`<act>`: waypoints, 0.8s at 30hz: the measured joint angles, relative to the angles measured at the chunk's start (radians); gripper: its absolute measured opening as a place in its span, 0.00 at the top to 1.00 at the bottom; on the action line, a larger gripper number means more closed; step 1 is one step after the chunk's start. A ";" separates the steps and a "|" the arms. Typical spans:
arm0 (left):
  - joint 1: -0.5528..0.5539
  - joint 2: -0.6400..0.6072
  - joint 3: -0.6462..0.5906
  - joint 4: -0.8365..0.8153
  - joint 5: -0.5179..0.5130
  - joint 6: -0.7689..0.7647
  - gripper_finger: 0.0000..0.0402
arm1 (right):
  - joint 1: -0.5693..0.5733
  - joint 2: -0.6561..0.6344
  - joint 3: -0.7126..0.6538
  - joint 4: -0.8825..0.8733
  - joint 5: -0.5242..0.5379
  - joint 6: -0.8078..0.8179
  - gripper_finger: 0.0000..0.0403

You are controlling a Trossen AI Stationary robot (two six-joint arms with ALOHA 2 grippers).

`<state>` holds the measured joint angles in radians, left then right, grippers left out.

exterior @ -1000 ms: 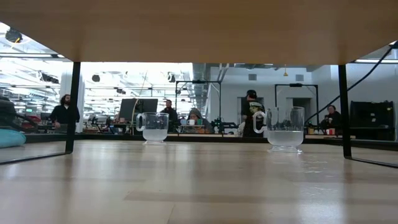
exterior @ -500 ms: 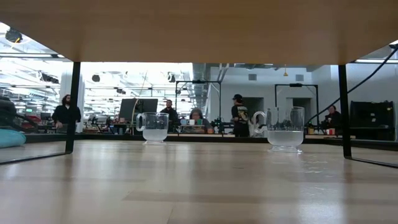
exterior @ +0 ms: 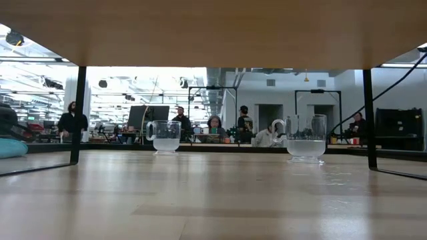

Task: Stack small to large cups/mugs on shelf
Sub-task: Put the left transparent mug on the shelf

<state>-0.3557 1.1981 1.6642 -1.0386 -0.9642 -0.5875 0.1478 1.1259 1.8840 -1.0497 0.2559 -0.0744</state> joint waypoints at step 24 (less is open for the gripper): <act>0.781 0.010 -0.254 0.101 0.864 0.390 0.44 | -0.210 0.178 -0.308 -0.135 -0.146 0.101 0.74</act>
<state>0.4255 1.2082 1.4105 -0.9373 -0.0999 -0.1978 -0.0624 1.3037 1.5757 -1.1846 0.1095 0.0271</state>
